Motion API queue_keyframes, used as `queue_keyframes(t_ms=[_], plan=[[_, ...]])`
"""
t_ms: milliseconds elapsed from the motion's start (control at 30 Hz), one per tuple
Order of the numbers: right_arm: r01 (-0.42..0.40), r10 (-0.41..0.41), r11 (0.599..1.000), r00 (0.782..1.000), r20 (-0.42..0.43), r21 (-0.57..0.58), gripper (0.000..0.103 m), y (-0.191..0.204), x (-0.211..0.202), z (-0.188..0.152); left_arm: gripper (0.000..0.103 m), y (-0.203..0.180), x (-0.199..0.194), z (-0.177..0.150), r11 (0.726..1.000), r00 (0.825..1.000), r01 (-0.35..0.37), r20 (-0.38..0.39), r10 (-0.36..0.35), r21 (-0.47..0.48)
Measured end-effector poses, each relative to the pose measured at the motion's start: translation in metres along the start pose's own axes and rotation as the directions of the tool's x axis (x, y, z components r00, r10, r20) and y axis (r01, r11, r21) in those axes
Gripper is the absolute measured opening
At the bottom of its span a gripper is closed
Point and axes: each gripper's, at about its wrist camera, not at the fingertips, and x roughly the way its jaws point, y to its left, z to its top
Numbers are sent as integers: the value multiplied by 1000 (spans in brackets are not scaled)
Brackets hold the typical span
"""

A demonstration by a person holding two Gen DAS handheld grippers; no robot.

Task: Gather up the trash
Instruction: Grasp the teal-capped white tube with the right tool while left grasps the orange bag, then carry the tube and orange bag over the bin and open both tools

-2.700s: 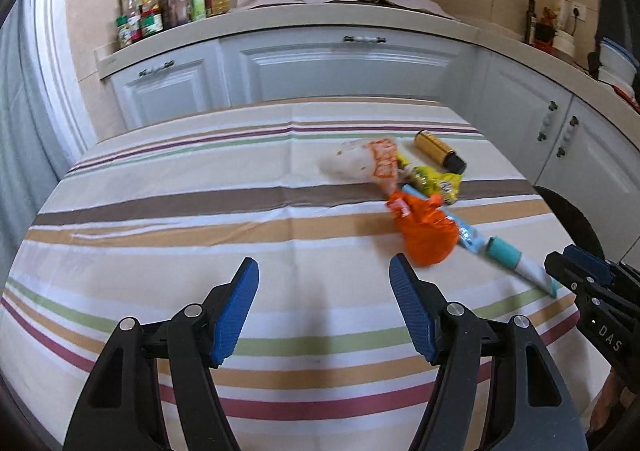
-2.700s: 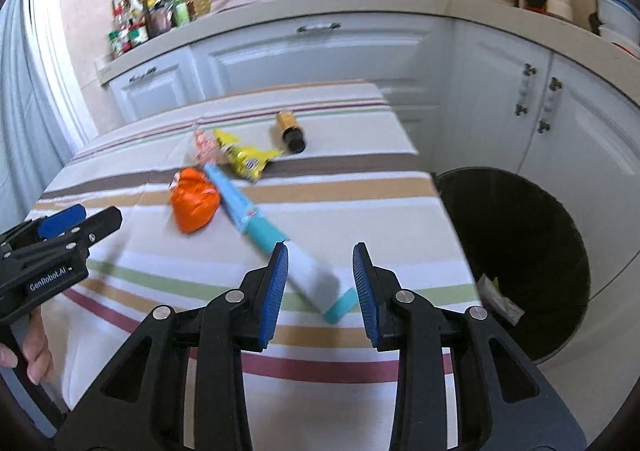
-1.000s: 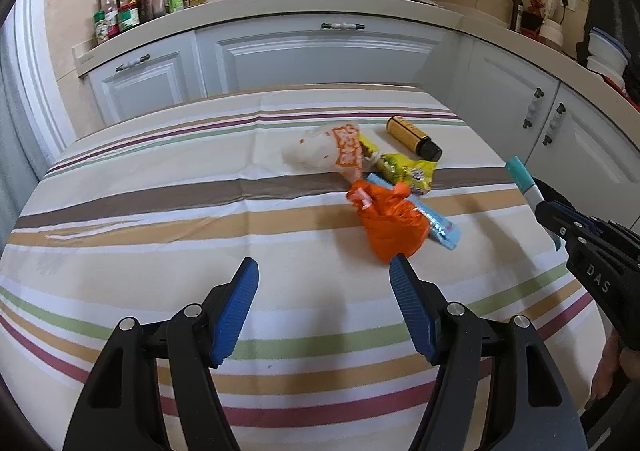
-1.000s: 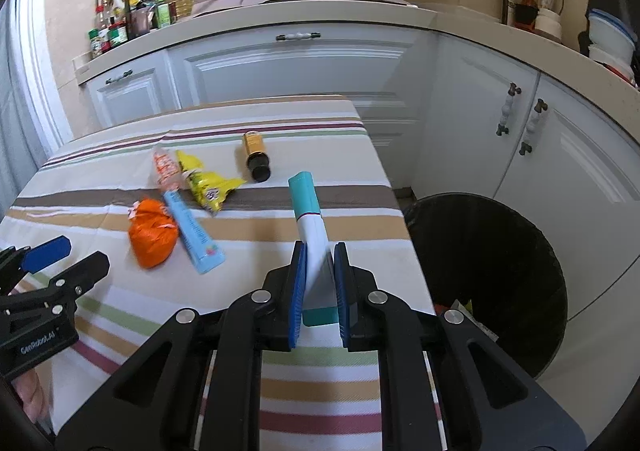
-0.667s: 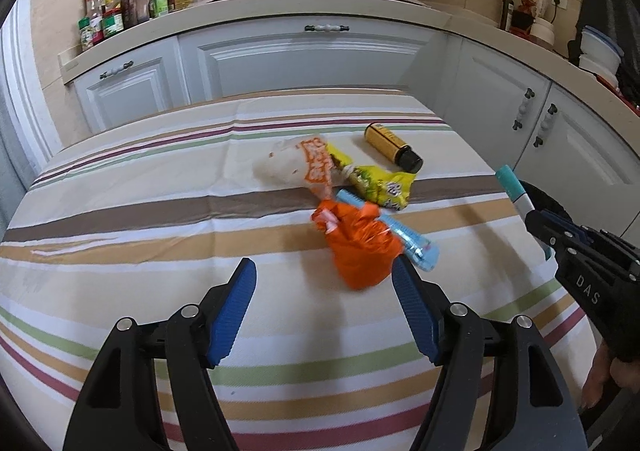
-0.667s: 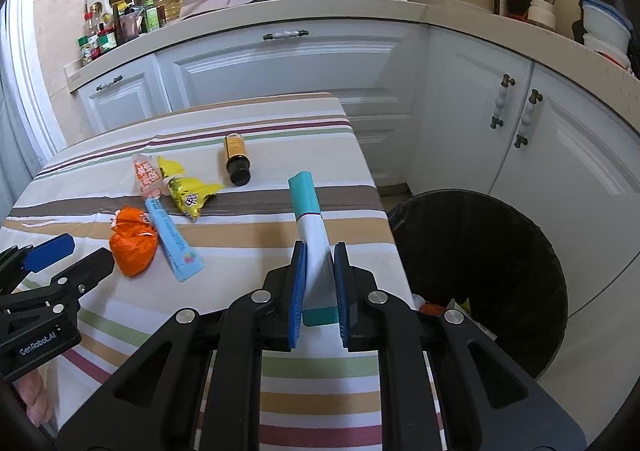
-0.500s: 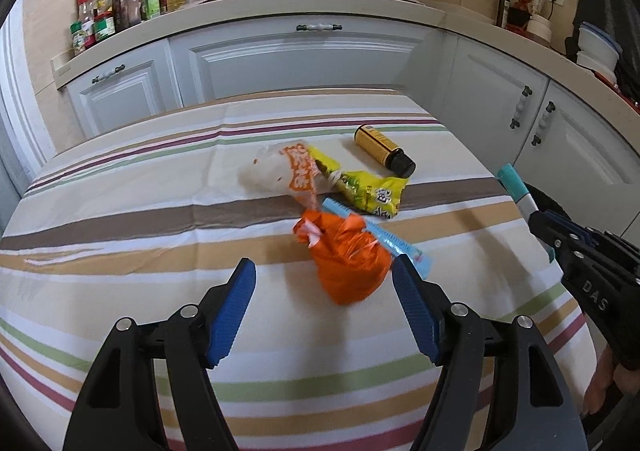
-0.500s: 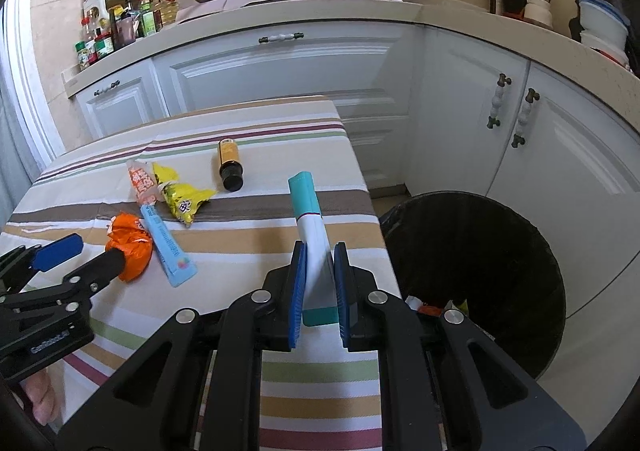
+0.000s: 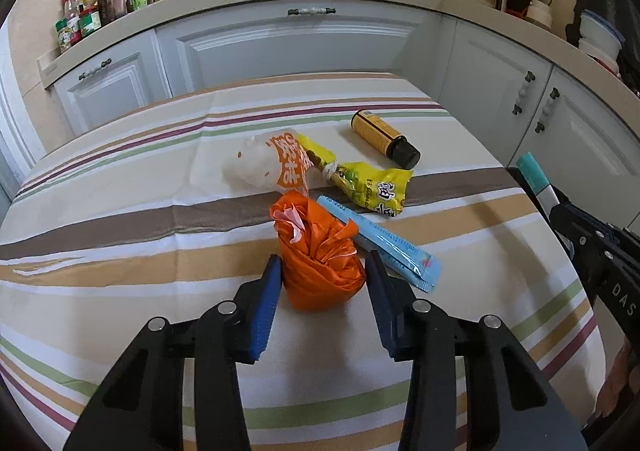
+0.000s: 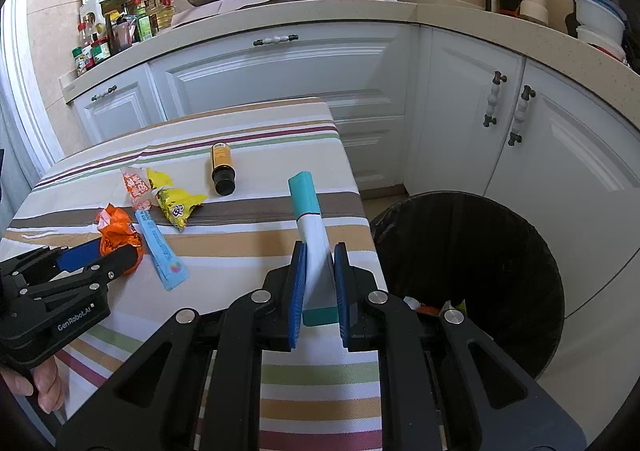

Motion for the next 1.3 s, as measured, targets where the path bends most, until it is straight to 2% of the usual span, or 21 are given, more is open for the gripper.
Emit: queue_keyframes(t_ms=[167,333,633,1033,1300], plan=[[3,-3,1000,1000,3,-1,14,0,-2,0,42,2,-3,-2,1000,1000,-6,8,6,-1],[17,-17,1000,1000,20,5,14,-3,-11,1,41,3,-15,-4,999,998,-38,46,37,10],[54,-55,998,997,57,27,14,-14,-30,0,41,-4,-41,2,999,992,-38,125,37,9],[166,-174,983,977,119,76,14,-46,-60,-1,41,-53,-59,20,997,976,49,209,-61,61],[215,-231,970,961,151,113,14,-70,-77,-1,41,-93,-71,34,989,950,99,284,-127,110]])
